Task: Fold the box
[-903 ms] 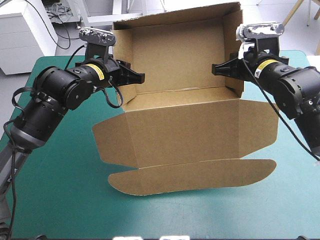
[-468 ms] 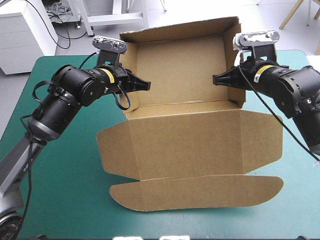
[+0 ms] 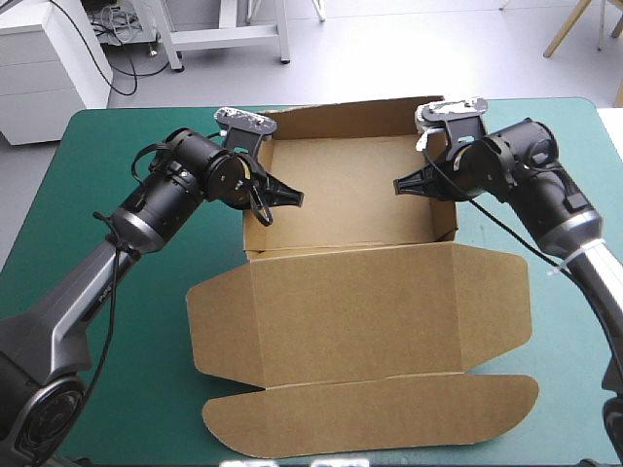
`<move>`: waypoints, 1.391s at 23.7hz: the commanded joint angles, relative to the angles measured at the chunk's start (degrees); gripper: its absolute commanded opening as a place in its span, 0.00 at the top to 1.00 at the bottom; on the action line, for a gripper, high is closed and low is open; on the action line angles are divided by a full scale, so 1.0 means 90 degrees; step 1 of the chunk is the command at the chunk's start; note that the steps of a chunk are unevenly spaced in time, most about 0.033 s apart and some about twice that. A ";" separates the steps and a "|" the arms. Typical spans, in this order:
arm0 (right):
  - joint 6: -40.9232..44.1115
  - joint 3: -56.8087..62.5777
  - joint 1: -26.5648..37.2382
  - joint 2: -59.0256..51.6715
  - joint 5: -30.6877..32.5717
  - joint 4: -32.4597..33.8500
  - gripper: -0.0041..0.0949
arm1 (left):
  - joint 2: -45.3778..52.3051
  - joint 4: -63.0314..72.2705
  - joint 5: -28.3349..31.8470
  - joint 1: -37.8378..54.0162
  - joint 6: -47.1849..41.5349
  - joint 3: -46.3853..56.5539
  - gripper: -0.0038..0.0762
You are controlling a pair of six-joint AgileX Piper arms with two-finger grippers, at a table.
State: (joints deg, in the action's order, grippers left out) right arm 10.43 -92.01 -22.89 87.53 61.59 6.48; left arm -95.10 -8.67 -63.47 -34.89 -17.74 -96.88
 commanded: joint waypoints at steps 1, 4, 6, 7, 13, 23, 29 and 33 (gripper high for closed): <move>-0.0391 -0.0178 -0.0090 0.0111 -0.0577 -0.0935 0.98 | 0.0089 0.0393 0.0484 -0.0214 0.0445 -0.0206 0.96; -0.0494 -0.0178 -0.0090 0.0349 -0.0491 -0.0935 0.98 | -0.0026 0.0178 0.0363 -0.0214 0.0445 -0.0206 0.96; -0.0595 -0.0178 -0.0090 0.0487 -0.0422 -0.0924 0.98 | -0.0114 0.0071 0.0289 -0.0214 0.0445 -0.0206 0.96; -0.0644 -0.0178 -0.0090 0.0546 -0.0405 -0.0924 0.98 | -0.0160 0.0019 0.0275 -0.0214 0.0445 -0.0206 0.96; -0.0716 -0.0178 -0.0090 0.1047 -0.0430 -0.0841 0.98 | -0.0634 0.0070 0.0216 -0.0214 0.0851 -0.0206 0.96; -0.0866 -0.0178 -0.0066 0.1640 -0.0534 -0.0776 0.98 | -0.1387 0.0963 0.0013 0.0319 0.1280 -0.0206 0.96; -0.0843 -0.0178 0.0104 0.1878 -0.0409 -0.0821 0.92 | -0.1608 0.1415 -0.0083 0.0596 0.1323 -0.0206 0.76; -0.0910 -0.0178 0.0210 0.1926 -0.0310 -0.0850 0.64 | -0.1608 0.1216 -0.0110 0.0611 0.1385 -0.0206 0.39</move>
State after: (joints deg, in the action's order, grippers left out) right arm 4.35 -91.97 -21.20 107.57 60.61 1.91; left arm -112.52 -0.37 -66.57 -28.42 -7.21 -96.99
